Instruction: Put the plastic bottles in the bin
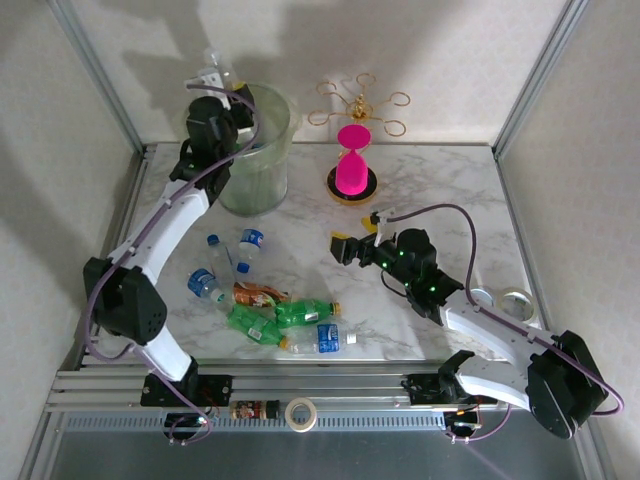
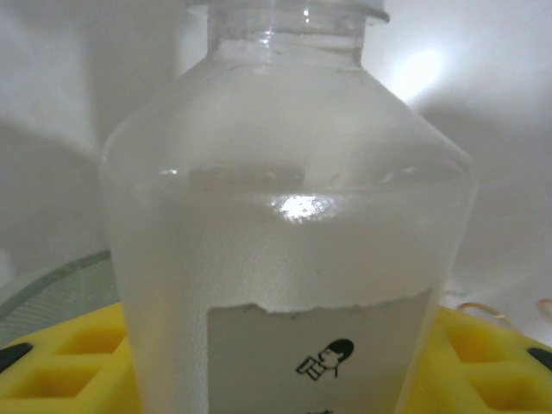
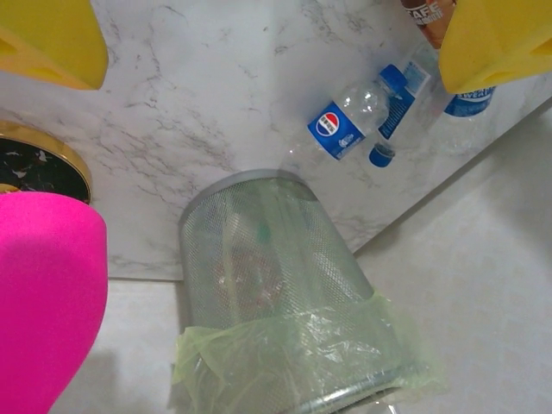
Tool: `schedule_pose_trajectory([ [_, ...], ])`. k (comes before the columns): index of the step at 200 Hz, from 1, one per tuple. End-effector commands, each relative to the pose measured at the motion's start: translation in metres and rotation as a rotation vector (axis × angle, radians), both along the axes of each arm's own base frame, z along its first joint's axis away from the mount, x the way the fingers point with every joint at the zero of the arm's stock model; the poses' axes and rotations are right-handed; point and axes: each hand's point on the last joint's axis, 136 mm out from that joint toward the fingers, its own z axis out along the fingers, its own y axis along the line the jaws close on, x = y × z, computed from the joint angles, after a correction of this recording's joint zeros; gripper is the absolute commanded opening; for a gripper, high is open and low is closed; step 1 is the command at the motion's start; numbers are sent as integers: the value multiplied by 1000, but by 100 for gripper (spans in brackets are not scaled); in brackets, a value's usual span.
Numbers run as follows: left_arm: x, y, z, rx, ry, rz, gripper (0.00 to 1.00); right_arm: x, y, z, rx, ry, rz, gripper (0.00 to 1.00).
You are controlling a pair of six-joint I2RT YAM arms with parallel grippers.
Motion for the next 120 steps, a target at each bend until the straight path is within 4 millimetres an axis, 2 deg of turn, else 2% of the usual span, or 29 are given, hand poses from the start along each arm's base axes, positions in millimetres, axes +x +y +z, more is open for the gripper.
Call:
schedule_pose_trajectory([
  [1,16,14,-28,105,91,80,0,-1,-7,2,20,-24,-23,99],
  [45,44,5,-83,119,241,29,0,1,-5,-9,-22,22,-22,99],
  [70,52,1,-100,126,295,16,10,-6,2,-13,-37,23,39,99],
  [82,54,0,-102,125,305,13,23,-12,6,-15,-42,20,86,99],
  [91,54,1,-101,123,306,16,46,-16,9,-16,-45,23,112,99],
  [101,53,2,-99,116,302,22,65,-19,10,-20,-50,36,127,99],
  [120,49,3,-87,96,280,25,87,-24,15,-26,-62,59,168,99],
])
